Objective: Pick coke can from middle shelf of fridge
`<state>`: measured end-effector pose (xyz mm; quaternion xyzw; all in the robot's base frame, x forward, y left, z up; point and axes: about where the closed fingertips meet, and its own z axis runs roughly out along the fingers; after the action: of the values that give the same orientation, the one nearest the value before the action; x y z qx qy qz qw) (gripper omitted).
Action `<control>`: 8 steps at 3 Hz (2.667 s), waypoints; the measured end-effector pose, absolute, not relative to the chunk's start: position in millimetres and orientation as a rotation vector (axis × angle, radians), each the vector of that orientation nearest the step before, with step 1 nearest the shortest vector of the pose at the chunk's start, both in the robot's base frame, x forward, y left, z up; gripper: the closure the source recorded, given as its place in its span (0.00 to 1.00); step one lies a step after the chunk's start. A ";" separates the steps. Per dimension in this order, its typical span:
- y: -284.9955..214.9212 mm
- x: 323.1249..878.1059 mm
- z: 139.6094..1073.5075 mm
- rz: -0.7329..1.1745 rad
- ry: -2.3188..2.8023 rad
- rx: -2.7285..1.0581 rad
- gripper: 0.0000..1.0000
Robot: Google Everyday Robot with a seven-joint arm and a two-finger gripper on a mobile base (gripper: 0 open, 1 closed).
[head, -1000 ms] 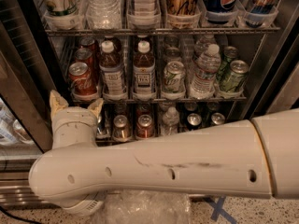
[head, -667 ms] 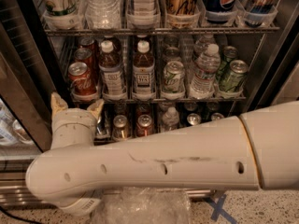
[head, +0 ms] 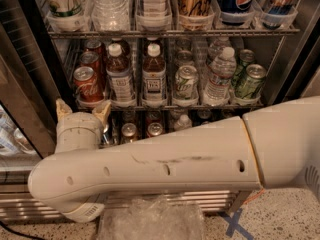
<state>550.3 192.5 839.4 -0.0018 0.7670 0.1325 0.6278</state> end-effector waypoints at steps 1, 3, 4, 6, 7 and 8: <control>188.6 563.4 845.4 0.243 1.729 -0.044 0.19; 172.8 578.4 854.7 0.165 1.692 -0.059 0.23; 169.4 572.6 859.3 0.153 1.678 -0.054 0.23; 171.8 565.8 865.2 0.161 1.667 -0.043 0.24; 178.2 570.5 859.6 0.173 1.677 -0.059 0.25; 182.7 575.1 854.8 0.182 1.681 -0.067 0.26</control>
Offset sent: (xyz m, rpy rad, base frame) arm 0.0336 -0.0251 0.0179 -0.1529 -0.0940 -0.0579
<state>575.1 182.7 854.8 -0.0297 0.7438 0.0806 0.6628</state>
